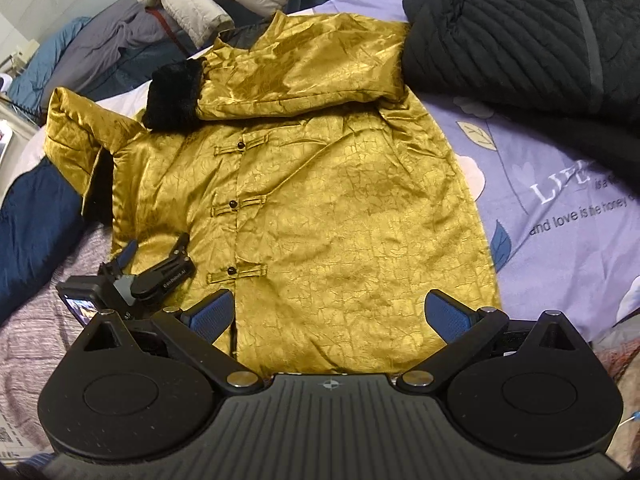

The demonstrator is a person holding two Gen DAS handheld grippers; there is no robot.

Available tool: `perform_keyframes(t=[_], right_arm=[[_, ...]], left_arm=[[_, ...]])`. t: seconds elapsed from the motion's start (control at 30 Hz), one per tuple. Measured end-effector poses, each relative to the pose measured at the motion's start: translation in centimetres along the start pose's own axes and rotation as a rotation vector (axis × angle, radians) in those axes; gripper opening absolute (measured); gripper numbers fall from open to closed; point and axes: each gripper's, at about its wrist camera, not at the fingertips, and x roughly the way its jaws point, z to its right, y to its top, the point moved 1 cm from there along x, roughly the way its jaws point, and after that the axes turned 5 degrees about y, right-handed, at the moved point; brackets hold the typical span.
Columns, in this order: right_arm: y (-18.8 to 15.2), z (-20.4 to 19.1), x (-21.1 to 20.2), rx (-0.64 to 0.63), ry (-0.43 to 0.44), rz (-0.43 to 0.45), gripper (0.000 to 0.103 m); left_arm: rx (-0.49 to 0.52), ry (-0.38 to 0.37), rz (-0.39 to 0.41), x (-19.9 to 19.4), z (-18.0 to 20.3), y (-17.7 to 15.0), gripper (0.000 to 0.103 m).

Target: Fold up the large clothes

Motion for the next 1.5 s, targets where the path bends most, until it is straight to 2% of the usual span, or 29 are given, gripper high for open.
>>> perform_keyframes(t=[0.2, 0.37, 0.43, 0.53, 0.63, 0.77, 0.93, 1.1, 1.5], right_arm=[[-0.2, -0.2, -0.3, -0.013, -0.029, -0.014, 0.101], [-0.6, 0.2, -1.4, 0.015, -0.003, 0.053, 0.102], [-0.7, 0.8, -0.7, 0.049, 0.024, 0.073, 0.102], [-0.1, 1.2, 1.7, 0.072, 0.066, 0.055, 0.102], [0.7, 1.4, 4.0, 0.123, 0.132, 0.076, 0.102], [1.5, 1.0, 7.0, 0.219, 0.246, 0.048, 0.102], [2.1, -0.5, 8.1, 0.142, 0.288, 0.105, 0.102], [1.6, -0.5, 8.4, 0.141, 0.323, 0.104, 0.102], [2.7, 0.0, 7.7, 0.115, 0.296, 0.131, 0.102]], left_arm=[[0.000, 0.000, 0.000, 0.0, 0.0, 0.0, 0.103], [-0.001, 0.000, 0.001, 0.0, 0.0, 0.0, 0.103], [0.000, 0.000, 0.001, 0.0, 0.0, 0.0, 0.103], [0.000, 0.000, 0.001, 0.0, 0.0, 0.0, 0.103], [0.000, 0.000, 0.001, 0.0, 0.0, 0.0, 0.103], [0.000, 0.000, 0.001, 0.0, 0.0, 0.0, 0.103], [0.000, 0.000, 0.001, 0.0, 0.0, 0.0, 0.103], [-0.001, 0.001, 0.001, 0.0, 0.0, 0.0, 0.103], [-0.001, 0.001, 0.002, 0.0, 0.0, 0.0, 0.103]])
